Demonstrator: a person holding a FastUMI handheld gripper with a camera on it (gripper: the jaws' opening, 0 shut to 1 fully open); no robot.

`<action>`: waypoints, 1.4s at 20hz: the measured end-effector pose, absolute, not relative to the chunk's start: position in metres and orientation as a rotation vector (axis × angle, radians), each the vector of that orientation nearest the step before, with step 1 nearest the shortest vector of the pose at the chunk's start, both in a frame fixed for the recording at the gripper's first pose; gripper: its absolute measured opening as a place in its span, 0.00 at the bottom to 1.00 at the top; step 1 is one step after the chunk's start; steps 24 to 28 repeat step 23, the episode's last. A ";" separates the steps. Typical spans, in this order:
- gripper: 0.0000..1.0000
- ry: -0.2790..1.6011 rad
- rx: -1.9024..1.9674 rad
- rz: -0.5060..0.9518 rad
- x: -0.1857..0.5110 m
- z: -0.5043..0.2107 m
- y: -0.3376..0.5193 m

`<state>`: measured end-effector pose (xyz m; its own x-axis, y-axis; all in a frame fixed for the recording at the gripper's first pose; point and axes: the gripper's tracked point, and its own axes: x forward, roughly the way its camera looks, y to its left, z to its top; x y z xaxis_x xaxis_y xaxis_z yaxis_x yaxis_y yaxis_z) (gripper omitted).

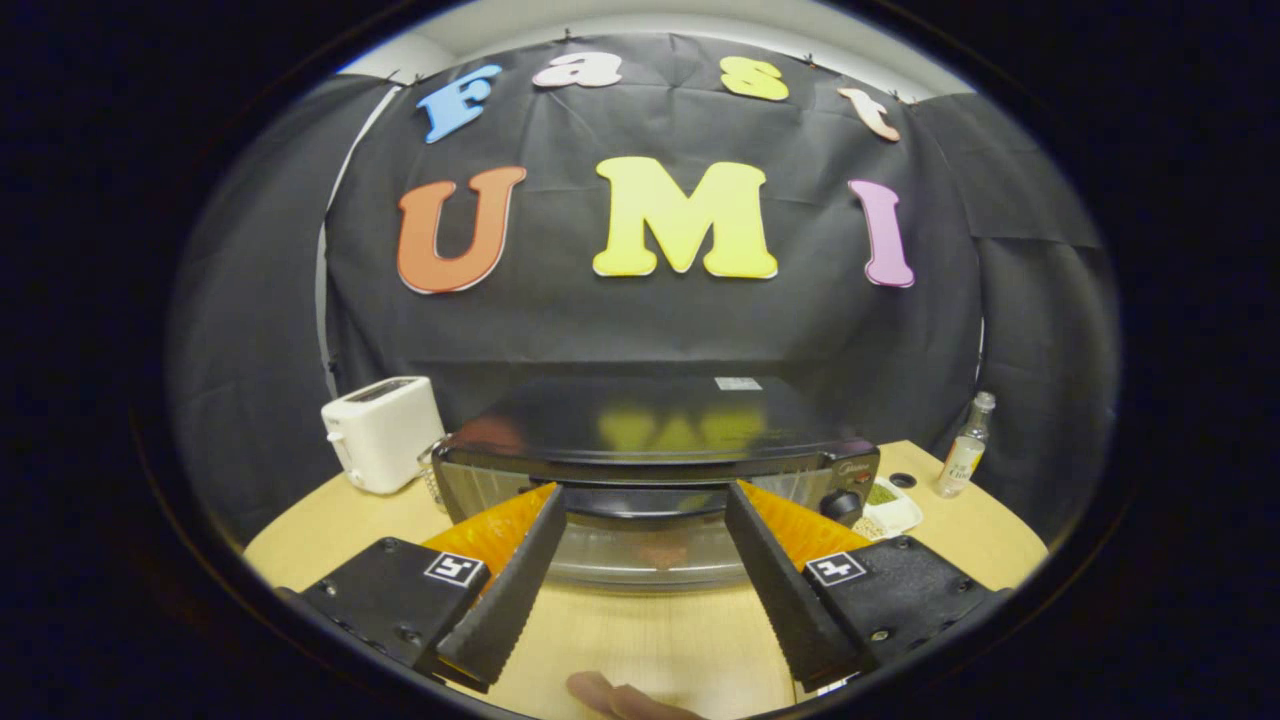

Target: Open the toaster oven, put the food inside, and close the toaster oven door.

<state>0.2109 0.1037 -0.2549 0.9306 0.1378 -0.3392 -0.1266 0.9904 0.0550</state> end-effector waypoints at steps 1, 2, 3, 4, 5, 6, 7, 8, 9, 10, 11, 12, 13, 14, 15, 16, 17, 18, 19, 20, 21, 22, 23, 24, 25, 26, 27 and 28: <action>1.00 0.345 0.048 0.141 0.205 -0.242 0.099; 1.00 0.335 0.069 0.158 0.196 -0.226 0.097; 1.00 0.330 0.088 0.170 0.184 -0.210 0.094; 1.00 0.325 0.099 0.173 0.172 -0.194 0.087; 1.00 0.314 0.100 0.172 0.157 -0.175 0.078; 1.00 0.300 0.085 0.156 0.141 -0.157 0.066; 1.00 0.275 0.061 0.133 0.123 -0.136 0.053; 1.00 0.241 0.032 0.102 0.106 -0.116 0.038; 1.00 0.200 0.011 0.065 0.089 -0.095 0.022; 1.00 0.163 -0.006 0.035 0.071 -0.076 0.010; 1.00 0.128 -0.012 0.014 0.051 -0.058 0.002; 1.00 0.108 -0.011 0.007 0.032 -0.045 -0.004; 1.00 0.095 -0.006 0.013 0.012 -0.035 -0.007; 1.00 0.087 0.005 0.009 -0.005 -0.028 -0.012; 1.00 0.076 0.020 -0.002 -0.021 -0.023 -0.019; 1.00 0.058 0.029 -0.008 -0.036 -0.017 -0.023; 1.00 0.039 0.035 -0.020 -0.050 -0.015 -0.029; 1.00 0.021 0.053 -0.032 -0.062 -0.013 -0.032; 1.00 0.005 0.077 -0.038 -0.071 -0.012 -0.030; 1.00 -0.003 0.084 -0.030 -0.077 -0.013 -0.026; 1.00 -0.003 0.084 -0.025 -0.082 -0.016 -0.025; 1.00 -0.001 0.094 -0.021 -0.086 -0.019 -0.025; 1.00 0.004 0.107 -0.017 -0.087 -0.021 -0.022; 1.00 0.004 0.107 -0.017 -0.087 -0.021 -0.022; 1.00 0.004 0.107 -0.017 -0.087 -0.021 -0.022; 1.00 0.004 0.107 -0.017 -0.087 -0.021 -0.022; 1.00 0.004 0.107 -0.017 -0.087 -0.021 -0.022; 1.00 0.004 0.107 -0.017 -0.087 -0.021 -0.022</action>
